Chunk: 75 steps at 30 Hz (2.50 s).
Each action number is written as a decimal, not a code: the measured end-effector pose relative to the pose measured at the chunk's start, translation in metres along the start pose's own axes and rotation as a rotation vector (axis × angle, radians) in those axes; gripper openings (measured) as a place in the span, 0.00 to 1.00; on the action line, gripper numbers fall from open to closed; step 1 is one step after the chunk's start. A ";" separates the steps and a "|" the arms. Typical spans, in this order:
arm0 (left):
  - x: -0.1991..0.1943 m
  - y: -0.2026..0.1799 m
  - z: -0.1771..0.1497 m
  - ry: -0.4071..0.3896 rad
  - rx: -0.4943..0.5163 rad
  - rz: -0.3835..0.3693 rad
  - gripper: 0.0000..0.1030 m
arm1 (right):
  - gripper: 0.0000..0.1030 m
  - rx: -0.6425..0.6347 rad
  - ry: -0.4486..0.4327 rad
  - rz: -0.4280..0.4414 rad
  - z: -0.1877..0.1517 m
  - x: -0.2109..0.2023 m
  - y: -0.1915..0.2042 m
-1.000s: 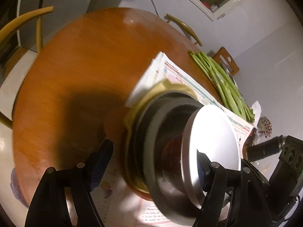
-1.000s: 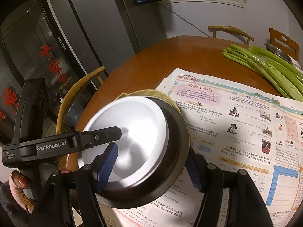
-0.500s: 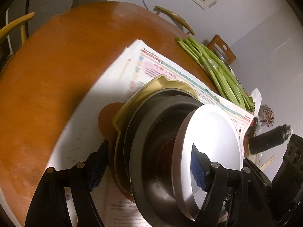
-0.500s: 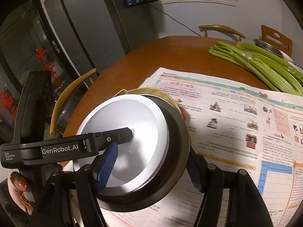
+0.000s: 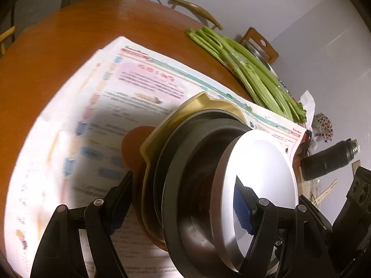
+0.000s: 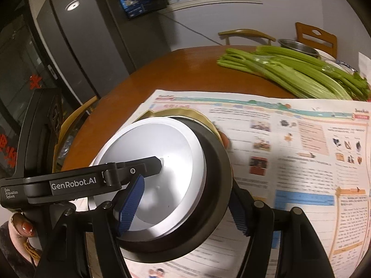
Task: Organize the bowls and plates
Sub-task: 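Lower the steel bowl stack with the left gripper onto the plates, then open the left gripper and withdraw it from the steel bowl rim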
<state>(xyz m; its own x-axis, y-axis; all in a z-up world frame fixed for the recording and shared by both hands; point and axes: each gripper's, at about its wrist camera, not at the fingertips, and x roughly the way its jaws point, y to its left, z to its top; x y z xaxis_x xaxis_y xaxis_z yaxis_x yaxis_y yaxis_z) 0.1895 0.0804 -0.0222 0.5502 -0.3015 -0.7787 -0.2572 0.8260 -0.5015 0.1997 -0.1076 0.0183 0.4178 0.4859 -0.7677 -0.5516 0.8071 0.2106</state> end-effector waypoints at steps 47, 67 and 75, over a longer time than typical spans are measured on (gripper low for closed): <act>-0.046 -0.029 0.002 -0.135 0.113 0.075 0.76 | 0.66 0.002 -0.091 -0.129 0.010 -0.031 -0.018; -0.096 -0.058 -0.044 -0.253 0.224 0.157 0.76 | 0.66 -0.079 -0.252 -0.190 -0.009 -0.096 0.016; -0.109 -0.059 -0.070 -0.296 0.231 0.210 0.76 | 0.66 -0.082 -0.273 -0.193 -0.034 -0.115 0.025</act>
<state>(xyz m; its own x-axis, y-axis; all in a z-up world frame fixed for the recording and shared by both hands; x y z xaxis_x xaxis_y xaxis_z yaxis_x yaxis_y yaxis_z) 0.0891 0.0318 0.0660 0.7179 0.0065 -0.6962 -0.2216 0.9501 -0.2197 0.1134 -0.1550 0.0915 0.6918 0.4073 -0.5963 -0.4949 0.8687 0.0191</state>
